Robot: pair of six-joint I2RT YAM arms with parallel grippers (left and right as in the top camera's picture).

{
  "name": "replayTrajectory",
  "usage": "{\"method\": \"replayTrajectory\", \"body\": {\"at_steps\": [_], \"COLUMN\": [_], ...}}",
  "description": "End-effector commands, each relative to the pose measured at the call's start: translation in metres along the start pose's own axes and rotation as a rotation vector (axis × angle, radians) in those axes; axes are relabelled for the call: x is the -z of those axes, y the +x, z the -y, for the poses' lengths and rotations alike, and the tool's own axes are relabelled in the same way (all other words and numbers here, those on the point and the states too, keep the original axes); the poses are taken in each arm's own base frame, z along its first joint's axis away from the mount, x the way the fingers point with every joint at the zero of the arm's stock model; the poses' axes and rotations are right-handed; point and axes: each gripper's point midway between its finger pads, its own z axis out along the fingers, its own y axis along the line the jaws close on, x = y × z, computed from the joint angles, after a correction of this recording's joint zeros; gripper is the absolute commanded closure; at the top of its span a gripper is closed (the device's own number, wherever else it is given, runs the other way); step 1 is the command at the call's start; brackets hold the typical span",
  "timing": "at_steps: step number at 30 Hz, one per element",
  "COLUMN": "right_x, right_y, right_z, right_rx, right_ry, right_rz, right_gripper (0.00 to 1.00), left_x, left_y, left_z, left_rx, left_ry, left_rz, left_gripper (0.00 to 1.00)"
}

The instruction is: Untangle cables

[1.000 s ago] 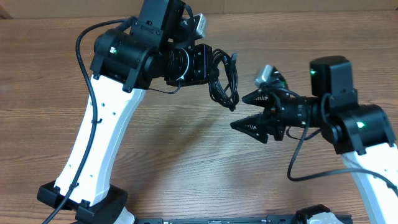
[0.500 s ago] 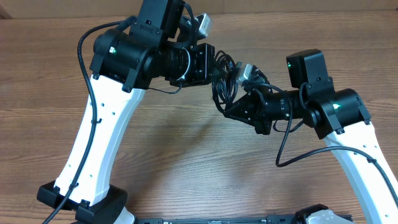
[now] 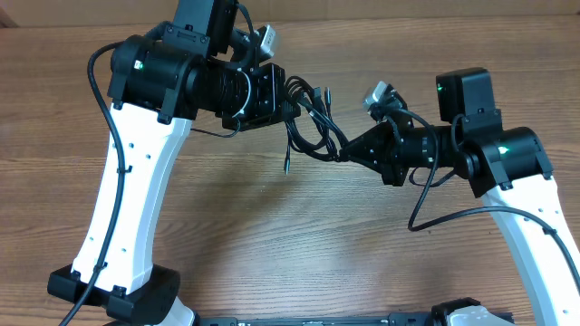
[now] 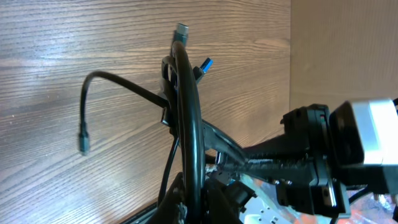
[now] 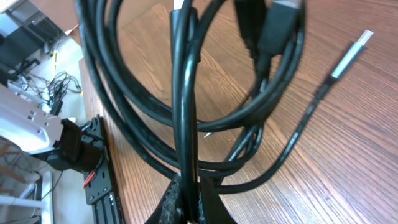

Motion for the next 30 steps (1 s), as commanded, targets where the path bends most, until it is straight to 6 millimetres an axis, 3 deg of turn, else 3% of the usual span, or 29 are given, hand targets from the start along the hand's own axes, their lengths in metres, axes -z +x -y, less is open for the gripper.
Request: {"method": "replayTrajectory", "body": {"at_steps": [1,15,30], "right_x": [0.006,0.023,0.087], "right_y": [-0.006,-0.009,-0.034], "right_z": [0.010,0.057,0.076], "right_rx": [-0.040,-0.242,-0.468], "right_ry": [0.053,0.367,0.704], "right_rz": [0.015,0.039,0.298], "right_gripper": [0.96,0.96,0.96], "left_x": [0.008,0.009,0.009], "left_y": [0.005,0.017,0.027], "left_z": [0.007,-0.006,-0.014], "left_rx": [-0.047,-0.051,-0.074], "left_ry": [0.028,-0.031,-0.061], "left_rz": [0.004,-0.041,-0.076], "left_gripper": [0.96,0.96,0.96]}}
